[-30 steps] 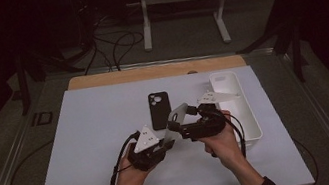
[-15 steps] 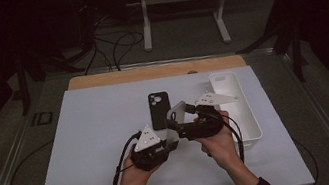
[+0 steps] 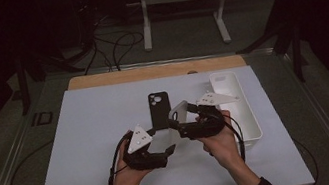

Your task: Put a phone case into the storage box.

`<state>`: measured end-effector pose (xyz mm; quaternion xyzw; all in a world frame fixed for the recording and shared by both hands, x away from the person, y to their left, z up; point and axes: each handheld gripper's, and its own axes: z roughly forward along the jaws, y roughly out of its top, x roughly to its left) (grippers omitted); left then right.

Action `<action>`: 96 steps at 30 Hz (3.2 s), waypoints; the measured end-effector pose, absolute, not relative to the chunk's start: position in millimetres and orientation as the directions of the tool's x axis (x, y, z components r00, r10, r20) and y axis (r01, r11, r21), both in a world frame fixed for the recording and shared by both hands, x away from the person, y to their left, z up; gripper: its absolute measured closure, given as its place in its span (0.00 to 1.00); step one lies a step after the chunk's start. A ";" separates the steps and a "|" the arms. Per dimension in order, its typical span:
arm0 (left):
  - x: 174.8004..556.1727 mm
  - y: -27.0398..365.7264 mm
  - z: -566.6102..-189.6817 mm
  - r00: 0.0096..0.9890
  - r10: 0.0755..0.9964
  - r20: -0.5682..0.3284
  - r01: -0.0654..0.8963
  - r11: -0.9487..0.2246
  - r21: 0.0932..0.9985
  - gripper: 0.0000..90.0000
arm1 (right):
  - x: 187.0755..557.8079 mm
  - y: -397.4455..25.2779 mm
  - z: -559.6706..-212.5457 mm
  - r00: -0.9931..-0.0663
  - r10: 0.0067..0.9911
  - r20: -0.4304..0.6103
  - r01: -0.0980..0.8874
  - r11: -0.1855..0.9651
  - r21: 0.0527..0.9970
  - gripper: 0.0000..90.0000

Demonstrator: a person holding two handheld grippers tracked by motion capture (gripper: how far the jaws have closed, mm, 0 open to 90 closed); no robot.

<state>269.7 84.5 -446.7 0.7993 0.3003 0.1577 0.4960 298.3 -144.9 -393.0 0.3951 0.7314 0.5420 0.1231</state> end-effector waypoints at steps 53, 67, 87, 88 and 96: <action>228.3 233.5 -488.3 0.525 0.851 0.001 0.320 -0.199 0.926 0.00 | 311.2 -156.5 -384.5 -0.636 0.743 0.211 0.427 0.111 0.898 0.19; 229.5 234.8 -494.9 0.530 0.848 -0.008 0.332 -0.198 0.922 0.00 | 324.8 -169.3 -371.4 -0.610 0.772 0.177 0.395 0.103 0.913 0.19; 229.1 234.8 -496.0 0.540 0.842 -0.009 0.333 -0.203 0.921 0.00 | 354.1 -186.8 -351.0 -0.550 0.827 0.116 0.369 0.116 0.922 0.19; 229.0 234.9 -495.9 0.539 0.842 -0.009 0.333 -0.203 0.921 0.00 | 356.0 -188.2 -350.6 -0.544 0.831 0.119 0.371 0.110 0.922 0.19; 228.9 235.1 -495.6 0.538 0.843 -0.011 0.332 -0.199 0.922 0.00 | 369.3 -195.5 -349.2 -0.506 0.854 0.124 0.386 0.096 0.917 0.19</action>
